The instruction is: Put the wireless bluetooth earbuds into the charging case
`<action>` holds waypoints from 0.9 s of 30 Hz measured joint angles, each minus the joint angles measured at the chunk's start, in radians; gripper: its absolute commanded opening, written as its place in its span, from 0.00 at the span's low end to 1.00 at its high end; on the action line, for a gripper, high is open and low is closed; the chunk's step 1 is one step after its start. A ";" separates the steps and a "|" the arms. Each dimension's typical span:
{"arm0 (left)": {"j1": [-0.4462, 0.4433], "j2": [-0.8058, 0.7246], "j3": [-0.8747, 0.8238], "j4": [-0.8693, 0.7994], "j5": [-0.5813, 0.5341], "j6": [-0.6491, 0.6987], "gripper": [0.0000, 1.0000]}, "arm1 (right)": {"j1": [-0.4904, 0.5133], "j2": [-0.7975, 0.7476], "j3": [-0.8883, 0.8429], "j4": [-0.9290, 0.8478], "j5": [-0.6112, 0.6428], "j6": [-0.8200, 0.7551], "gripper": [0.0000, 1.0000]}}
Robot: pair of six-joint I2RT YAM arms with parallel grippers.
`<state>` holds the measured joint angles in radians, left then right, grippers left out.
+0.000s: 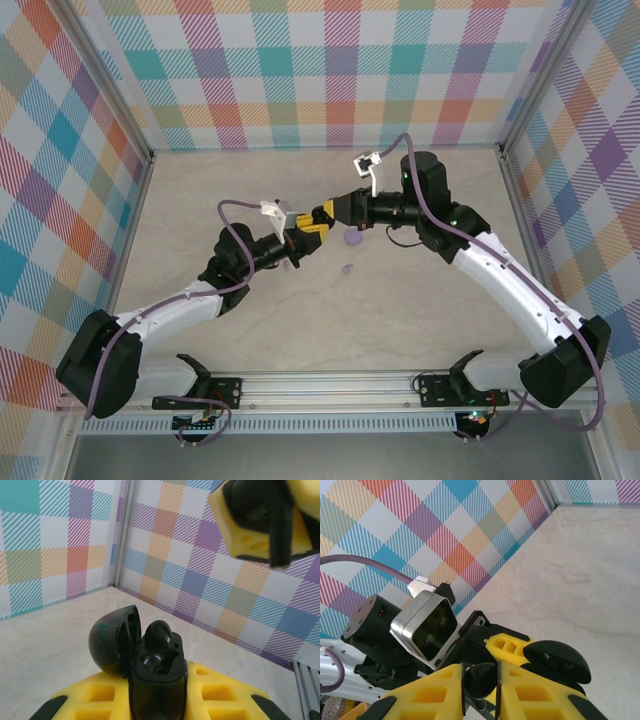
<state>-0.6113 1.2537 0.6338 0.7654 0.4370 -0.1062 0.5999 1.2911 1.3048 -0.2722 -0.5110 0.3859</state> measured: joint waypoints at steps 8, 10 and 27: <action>-0.017 -0.002 0.053 -0.003 0.007 0.016 0.00 | 0.051 -0.006 0.000 0.002 0.123 -0.060 0.21; -0.021 -0.006 0.056 -0.003 0.011 0.018 0.00 | 0.060 -0.007 0.000 0.002 0.149 -0.072 0.21; -0.029 -0.028 0.058 -0.005 0.018 0.018 0.00 | 0.083 -0.017 0.000 -0.010 0.264 -0.131 0.22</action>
<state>-0.6403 1.2255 0.6914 0.7605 0.4545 -0.0883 0.6827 1.2743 1.3048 -0.2817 -0.2470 0.2550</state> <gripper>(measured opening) 0.220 0.220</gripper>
